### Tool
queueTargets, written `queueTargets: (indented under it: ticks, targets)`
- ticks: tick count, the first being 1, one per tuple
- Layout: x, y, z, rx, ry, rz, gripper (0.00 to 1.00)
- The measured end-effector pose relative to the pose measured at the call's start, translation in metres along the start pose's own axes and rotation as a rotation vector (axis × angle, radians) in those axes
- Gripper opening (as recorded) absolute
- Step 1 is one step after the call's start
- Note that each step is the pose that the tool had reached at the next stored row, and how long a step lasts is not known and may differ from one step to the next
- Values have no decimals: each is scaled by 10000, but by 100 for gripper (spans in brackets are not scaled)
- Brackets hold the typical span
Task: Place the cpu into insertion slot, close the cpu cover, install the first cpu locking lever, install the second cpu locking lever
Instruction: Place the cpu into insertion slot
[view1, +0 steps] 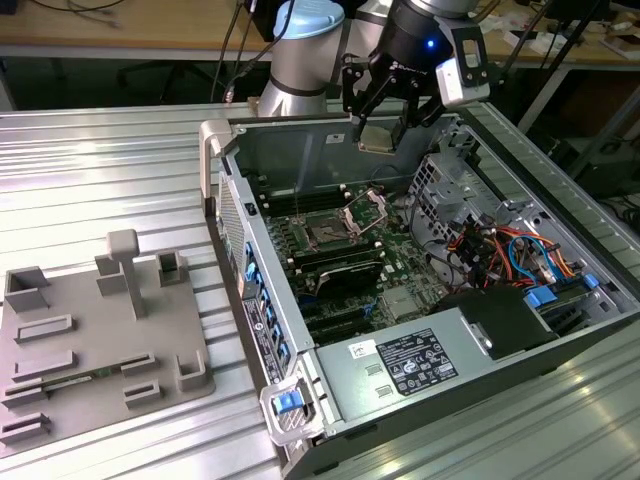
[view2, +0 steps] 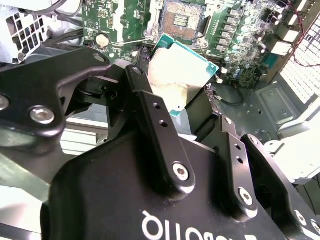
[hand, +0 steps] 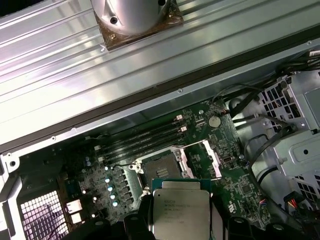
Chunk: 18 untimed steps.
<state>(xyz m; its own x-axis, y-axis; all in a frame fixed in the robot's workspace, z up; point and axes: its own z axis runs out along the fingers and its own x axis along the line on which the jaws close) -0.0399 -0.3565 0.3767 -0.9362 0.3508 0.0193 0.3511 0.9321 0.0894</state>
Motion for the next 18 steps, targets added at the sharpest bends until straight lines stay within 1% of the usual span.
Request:
queueTargets:
  ticks: [12, 18]
  targets:
    - [0, 0, 0, -5, -26, 291, 55]
    - [0, 0, 0, -7, -34, 378, 55]
